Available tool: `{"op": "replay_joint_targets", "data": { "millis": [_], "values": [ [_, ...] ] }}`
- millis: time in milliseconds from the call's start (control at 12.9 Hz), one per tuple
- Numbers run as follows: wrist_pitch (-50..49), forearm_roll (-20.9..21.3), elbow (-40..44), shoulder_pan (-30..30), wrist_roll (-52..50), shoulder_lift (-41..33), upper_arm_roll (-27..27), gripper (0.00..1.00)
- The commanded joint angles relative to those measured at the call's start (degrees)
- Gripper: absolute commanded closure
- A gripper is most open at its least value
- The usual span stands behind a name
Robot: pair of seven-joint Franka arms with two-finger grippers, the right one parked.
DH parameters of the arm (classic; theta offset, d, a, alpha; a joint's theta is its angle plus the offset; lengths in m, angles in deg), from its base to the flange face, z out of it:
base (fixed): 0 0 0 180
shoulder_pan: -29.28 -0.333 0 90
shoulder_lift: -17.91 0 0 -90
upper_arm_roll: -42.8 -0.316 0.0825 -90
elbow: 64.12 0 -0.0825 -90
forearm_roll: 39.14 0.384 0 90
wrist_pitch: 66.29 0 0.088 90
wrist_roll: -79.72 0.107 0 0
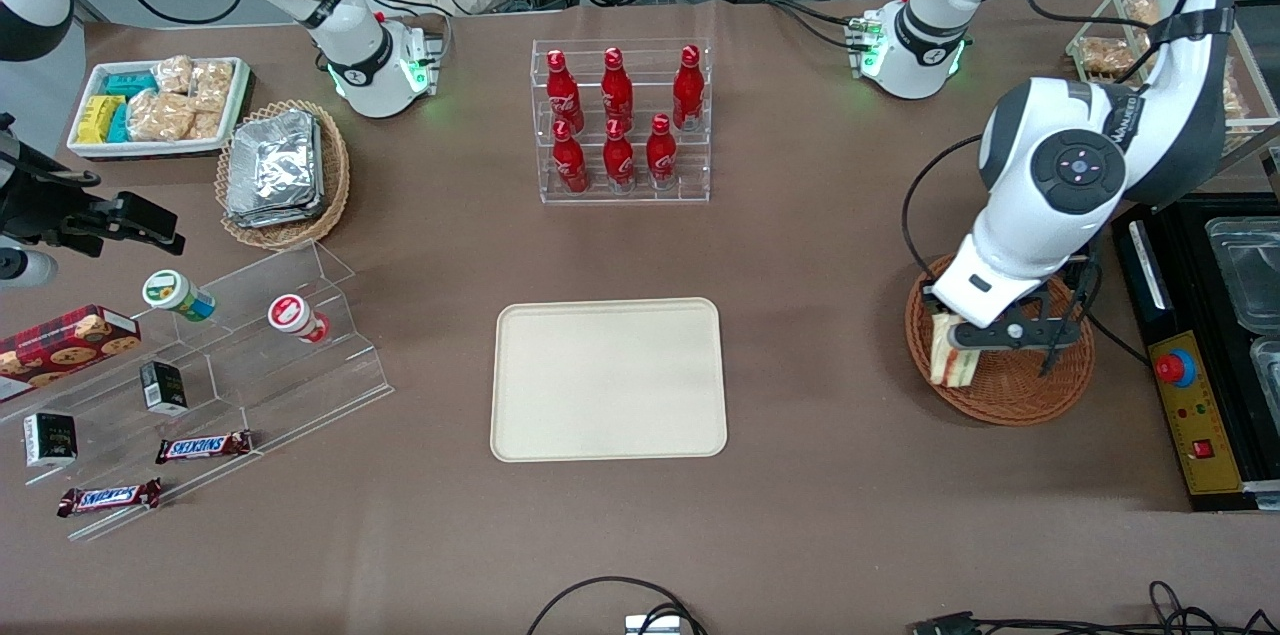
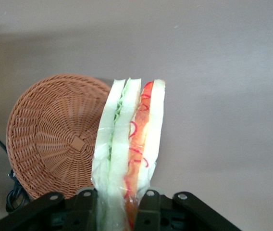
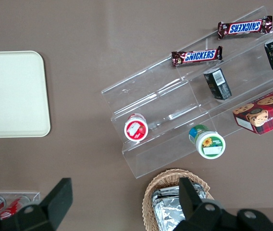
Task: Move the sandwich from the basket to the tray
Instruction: 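Lift the sandwich out of the basket with the left gripper, then carry the held sandwich over the cream tray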
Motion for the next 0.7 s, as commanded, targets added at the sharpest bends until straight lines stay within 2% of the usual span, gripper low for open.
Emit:
{"op": "replay_joint_targets", "data": {
  "millis": [0, 619],
  "values": [
    [-5.27, -0.20, 10.72, 3.55, -2.83, 5.60, -0.50, 0.80],
    [-8.53, -2.66, 25.94, 11.10, -11.54, 15.01, -0.50, 0.80]
  ]
}}
